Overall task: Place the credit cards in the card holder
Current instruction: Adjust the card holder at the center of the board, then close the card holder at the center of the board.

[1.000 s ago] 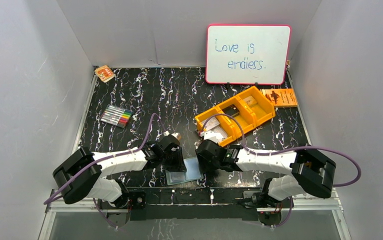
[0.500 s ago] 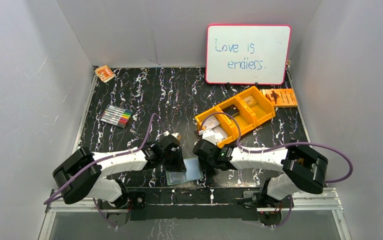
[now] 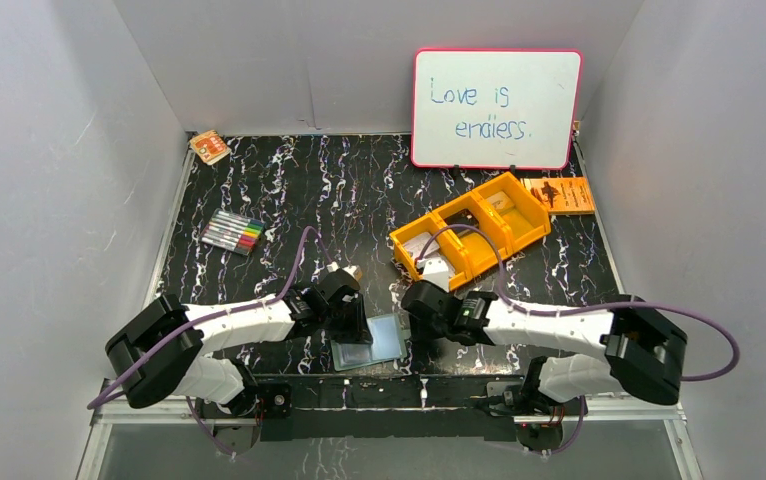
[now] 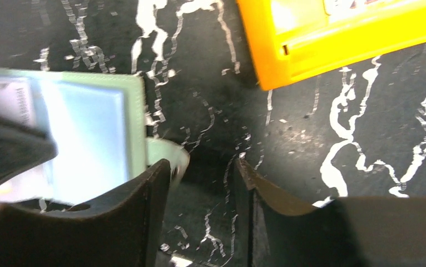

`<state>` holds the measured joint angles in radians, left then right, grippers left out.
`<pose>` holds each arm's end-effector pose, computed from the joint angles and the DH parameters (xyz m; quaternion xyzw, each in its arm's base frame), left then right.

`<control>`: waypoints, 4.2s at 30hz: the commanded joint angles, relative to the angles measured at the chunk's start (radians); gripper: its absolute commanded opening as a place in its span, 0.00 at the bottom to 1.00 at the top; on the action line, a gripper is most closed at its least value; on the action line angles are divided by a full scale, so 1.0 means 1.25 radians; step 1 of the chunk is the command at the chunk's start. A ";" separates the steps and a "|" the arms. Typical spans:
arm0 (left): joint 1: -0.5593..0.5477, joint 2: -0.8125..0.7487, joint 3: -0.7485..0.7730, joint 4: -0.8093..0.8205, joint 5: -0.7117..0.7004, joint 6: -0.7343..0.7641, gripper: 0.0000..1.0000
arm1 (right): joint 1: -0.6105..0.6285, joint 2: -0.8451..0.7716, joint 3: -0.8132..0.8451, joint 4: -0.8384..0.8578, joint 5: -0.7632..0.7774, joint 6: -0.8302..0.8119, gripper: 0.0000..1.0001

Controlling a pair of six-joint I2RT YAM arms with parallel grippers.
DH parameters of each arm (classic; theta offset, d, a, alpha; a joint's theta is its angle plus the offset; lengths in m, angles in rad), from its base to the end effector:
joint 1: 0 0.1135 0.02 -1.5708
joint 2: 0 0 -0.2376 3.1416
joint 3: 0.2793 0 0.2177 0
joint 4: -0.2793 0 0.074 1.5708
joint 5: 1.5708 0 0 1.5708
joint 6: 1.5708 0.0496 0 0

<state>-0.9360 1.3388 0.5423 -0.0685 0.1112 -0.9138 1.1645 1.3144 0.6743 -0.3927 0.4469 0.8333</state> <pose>0.1347 -0.1921 0.1433 0.0296 0.9367 -0.3070 0.1661 0.1083 0.1975 0.1645 -0.0969 0.9369 0.1023 0.3199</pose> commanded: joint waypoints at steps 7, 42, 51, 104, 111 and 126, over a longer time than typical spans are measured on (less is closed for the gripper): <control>0.003 -0.001 -0.008 -0.141 -0.036 0.037 0.14 | -0.008 -0.004 -0.013 0.117 -0.166 0.070 0.58; 0.003 -0.152 0.037 -0.302 -0.142 -0.014 0.54 | -0.030 -0.337 -0.215 0.134 -0.065 0.176 0.00; 0.002 -0.057 0.051 -0.248 -0.132 0.004 0.45 | -0.030 -0.347 -0.211 0.165 -0.097 0.128 0.00; 0.019 -0.195 -0.102 -0.199 -0.174 -0.086 0.05 | 0.008 -0.026 0.014 0.502 -0.460 -0.074 0.00; 0.018 -0.179 -0.100 -0.210 -0.180 -0.095 0.01 | 0.012 0.040 0.037 0.565 -0.481 -0.085 0.00; 0.019 -0.303 -0.139 -0.276 -0.231 -0.169 0.00 | 0.012 0.147 0.057 0.626 -0.510 -0.076 0.00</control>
<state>-0.9180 0.9863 0.3912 -0.3355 -0.1261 -1.1034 1.1740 1.4811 0.6945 0.3264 -0.1719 0.7486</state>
